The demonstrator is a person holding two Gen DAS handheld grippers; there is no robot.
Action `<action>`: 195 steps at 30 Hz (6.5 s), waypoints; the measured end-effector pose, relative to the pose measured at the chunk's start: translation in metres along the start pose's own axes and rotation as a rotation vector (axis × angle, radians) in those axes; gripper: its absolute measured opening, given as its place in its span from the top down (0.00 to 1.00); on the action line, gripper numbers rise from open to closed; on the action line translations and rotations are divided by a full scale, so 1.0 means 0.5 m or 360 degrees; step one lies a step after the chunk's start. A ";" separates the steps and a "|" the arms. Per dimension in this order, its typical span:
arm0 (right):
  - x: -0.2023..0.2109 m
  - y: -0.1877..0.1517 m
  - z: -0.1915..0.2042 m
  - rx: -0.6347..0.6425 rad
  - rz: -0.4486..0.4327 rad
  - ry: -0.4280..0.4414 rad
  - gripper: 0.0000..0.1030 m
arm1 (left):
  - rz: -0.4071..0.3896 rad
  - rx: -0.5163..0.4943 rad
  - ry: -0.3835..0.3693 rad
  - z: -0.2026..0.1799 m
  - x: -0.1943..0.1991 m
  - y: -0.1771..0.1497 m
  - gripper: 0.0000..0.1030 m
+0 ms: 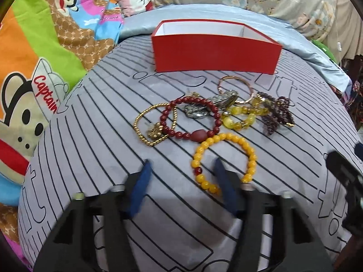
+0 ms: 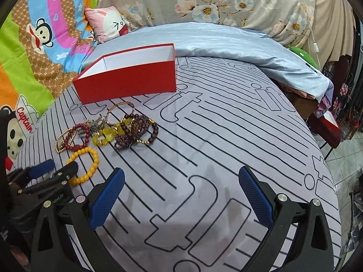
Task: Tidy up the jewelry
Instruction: 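Grasp the yellow bead bracelet with the left gripper while the right gripper approaches the black bead bracelet, then grasp the black bead bracelet with the right gripper while the left gripper lifts the yellow bracelet, then carry both bracelets into the red box and open both grippers, then withdraw both grippers from the box back to the bracelet pile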
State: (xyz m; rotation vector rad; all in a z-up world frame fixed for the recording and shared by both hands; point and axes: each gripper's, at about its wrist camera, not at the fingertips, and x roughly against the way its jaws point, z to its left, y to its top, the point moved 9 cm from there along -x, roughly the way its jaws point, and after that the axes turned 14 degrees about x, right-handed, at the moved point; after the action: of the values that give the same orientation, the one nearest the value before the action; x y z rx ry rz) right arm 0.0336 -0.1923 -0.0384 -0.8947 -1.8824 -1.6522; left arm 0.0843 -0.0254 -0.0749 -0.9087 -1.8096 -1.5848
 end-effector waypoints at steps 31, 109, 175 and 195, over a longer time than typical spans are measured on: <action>-0.126 0.071 0.101 0.0252 0.0119 0.0248 0.72 | -0.0012 0.0142 -0.0050 0.061 0.016 -0.003 0.92; 0.035 0.157 0.027 0.0116 -0.0102 0.0342 0.93 | -0.0094 0.0153 -0.0345 0.020 0.137 0.138 0.93; -0.039 0.135 0.044 0.0133 -0.0078 0.0289 0.54 | -0.0191 0.0068 -0.0081 0.090 0.008 0.199 0.38; -0.054 0.016 0.081 0.0082 0.0027 0.0344 0.54 | -0.0004 0.0177 -0.0146 0.079 -0.063 0.110 0.55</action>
State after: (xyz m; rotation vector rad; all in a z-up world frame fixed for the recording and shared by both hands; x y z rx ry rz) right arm 0.0602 -0.1564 -0.0590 -0.6792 -1.7571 -1.6126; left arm 0.1478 0.0137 -0.0718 -0.9416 -1.9421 -1.4492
